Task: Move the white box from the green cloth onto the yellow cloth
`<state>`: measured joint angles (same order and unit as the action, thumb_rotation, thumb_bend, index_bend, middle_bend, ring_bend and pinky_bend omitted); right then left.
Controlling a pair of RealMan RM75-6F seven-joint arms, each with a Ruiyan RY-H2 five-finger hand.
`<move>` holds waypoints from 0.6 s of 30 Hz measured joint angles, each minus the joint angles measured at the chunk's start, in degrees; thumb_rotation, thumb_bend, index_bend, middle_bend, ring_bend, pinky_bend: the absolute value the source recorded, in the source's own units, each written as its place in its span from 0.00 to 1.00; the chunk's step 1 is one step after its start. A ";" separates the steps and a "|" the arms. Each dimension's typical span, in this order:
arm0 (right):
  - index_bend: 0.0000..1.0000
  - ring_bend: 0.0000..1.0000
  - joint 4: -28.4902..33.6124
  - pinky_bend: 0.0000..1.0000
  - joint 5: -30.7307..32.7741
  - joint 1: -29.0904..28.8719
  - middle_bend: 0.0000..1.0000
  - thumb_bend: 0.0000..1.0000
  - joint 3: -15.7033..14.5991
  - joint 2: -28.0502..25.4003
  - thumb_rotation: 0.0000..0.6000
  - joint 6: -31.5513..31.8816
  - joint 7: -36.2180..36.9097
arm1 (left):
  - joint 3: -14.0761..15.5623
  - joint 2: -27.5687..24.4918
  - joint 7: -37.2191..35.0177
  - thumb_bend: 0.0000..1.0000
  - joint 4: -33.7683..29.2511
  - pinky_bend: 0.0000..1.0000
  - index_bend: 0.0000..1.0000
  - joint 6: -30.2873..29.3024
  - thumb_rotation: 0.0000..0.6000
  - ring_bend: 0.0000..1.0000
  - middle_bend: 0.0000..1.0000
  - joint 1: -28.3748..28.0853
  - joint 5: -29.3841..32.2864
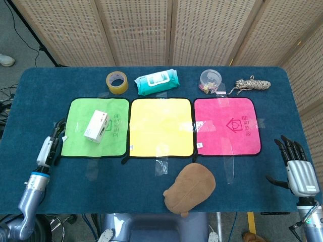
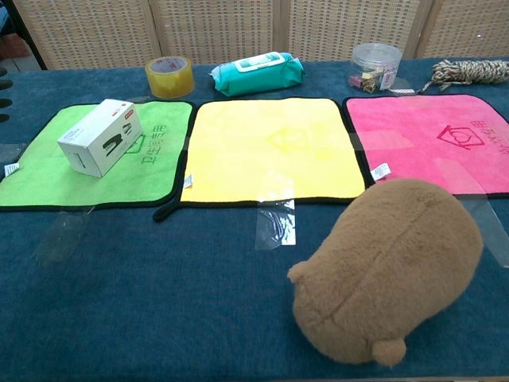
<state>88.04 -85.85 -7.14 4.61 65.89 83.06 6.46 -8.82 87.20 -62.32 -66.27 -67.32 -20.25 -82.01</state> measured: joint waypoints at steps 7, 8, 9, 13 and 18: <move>0.00 0.00 -0.50 0.00 0.96 -0.14 0.00 0.00 0.22 -0.24 1.00 -0.90 1.46 | -1.68 3.89 -2.69 0.00 5.33 0.00 0.00 5.65 0.00 0.00 0.00 -3.31 2.81; 0.00 0.00 -0.57 0.00 1.07 -0.14 0.00 0.00 0.26 -0.29 1.00 -0.97 1.68 | -1.84 4.53 -3.16 0.00 6.05 0.00 0.00 6.18 0.00 0.00 0.00 -3.67 3.04; 0.00 0.00 -0.63 0.00 1.17 -0.14 0.00 0.00 0.29 -0.35 1.00 -1.02 1.86 | -2.00 5.15 -3.62 0.00 6.75 0.00 0.00 6.64 0.00 0.00 0.00 -4.03 3.23; 0.00 0.00 -0.87 0.00 1.64 -0.14 0.00 0.00 0.43 -0.50 1.00 -1.37 2.50 | -2.52 7.67 -5.01 0.00 9.03 0.00 0.00 7.82 0.00 0.00 0.00 -5.54 3.50; 0.00 0.00 -1.13 0.00 2.07 -0.14 0.00 0.00 0.54 -0.67 1.00 -1.70 3.18 | -3.14 10.11 -4.88 0.00 10.25 0.00 0.00 8.61 0.00 0.00 0.00 -7.30 3.57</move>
<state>86.91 -83.78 -7.28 5.16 65.22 81.35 9.64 -11.97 97.31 -67.20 -56.02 -58.70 -27.55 -78.44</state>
